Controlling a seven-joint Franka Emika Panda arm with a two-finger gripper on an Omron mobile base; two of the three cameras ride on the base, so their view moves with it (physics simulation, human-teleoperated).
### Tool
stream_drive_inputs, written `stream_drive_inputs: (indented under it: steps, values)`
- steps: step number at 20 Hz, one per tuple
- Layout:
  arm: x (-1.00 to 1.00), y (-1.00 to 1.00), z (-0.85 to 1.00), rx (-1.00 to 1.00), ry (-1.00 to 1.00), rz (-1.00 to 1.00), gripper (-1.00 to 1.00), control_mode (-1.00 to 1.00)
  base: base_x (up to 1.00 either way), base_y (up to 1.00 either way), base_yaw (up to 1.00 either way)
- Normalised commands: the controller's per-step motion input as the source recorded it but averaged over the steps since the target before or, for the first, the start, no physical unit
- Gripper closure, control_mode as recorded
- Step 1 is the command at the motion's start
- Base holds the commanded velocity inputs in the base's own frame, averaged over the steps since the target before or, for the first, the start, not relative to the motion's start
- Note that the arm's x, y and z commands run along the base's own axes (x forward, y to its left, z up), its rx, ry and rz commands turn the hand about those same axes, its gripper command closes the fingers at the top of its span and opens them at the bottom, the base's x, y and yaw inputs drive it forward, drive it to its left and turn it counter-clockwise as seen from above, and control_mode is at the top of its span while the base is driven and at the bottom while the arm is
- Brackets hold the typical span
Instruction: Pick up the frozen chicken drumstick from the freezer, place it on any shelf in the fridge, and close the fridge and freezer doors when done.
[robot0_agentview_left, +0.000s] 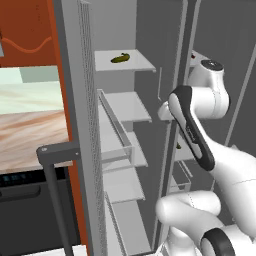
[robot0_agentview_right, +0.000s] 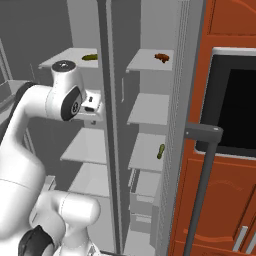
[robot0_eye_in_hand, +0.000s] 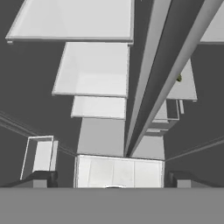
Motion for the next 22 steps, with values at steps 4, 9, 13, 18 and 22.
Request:
stream_drive_inputs:
  steps: [4, 9, 13, 18, 22]
  values:
    - [-0.11, 0.07, 0.0, 0.0, -0.05, 0.0, -1.0, -1.0, 0.0, 0.0, 0.0]
    - [0.0, -0.08, 0.0, 0.0, 0.0, 0.02, -1.0, -1.0, 0.0, 0.0, 0.0]
    - [0.0, -0.51, 0.0, 0.0, 0.0, 0.01, -1.0, -1.0, 0.0, 0.0, 0.0]
    - [0.01, -0.43, 0.0, 0.0, 0.0, 0.0, -1.0, -1.0, 0.0, 0.0, 0.0]
    - [0.04, -0.17, 0.0, 0.0, 0.0, 0.0, -1.0, -1.0, 0.0, 0.0, 0.0]
